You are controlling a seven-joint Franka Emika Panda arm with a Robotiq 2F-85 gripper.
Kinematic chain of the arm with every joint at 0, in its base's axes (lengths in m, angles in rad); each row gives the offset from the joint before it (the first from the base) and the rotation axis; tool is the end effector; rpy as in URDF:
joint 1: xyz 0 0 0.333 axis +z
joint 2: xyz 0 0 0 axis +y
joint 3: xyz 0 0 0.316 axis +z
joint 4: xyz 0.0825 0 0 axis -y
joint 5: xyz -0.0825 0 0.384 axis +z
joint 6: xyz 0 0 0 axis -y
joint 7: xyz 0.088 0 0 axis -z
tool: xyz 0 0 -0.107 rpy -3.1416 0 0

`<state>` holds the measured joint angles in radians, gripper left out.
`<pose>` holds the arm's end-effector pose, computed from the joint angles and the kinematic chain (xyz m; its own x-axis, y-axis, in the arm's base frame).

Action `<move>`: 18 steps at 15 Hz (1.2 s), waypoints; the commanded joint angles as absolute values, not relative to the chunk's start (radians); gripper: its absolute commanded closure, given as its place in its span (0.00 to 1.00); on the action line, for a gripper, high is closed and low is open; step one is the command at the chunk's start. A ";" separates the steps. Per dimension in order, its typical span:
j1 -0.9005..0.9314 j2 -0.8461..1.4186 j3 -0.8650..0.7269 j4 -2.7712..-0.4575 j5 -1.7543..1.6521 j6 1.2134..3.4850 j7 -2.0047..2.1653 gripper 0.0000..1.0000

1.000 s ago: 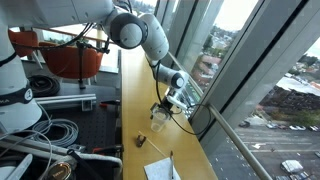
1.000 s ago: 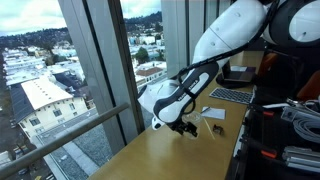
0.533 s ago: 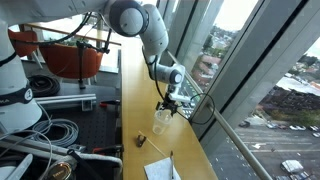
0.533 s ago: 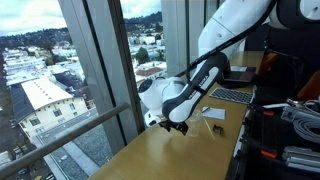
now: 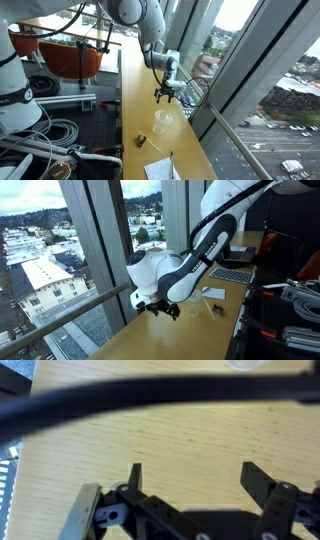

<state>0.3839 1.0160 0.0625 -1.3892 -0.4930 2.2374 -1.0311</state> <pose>0.6429 0.2839 0.0826 -0.2117 0.9181 -0.3351 0.9764 0.2134 -0.0322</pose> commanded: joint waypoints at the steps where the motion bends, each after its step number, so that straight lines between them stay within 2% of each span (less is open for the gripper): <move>1: 0.364 0.884 0.107 -1.522 -0.522 2.273 -1.054 0.00; 7: 0.289 0.677 0.166 -1.826 -0.430 2.196 -0.992 0.00; 11: 0.219 0.556 0.162 -2.055 -0.416 2.226 -0.947 0.00; 18: 0.155 0.268 0.138 -2.299 -0.512 2.256 -0.904 0.00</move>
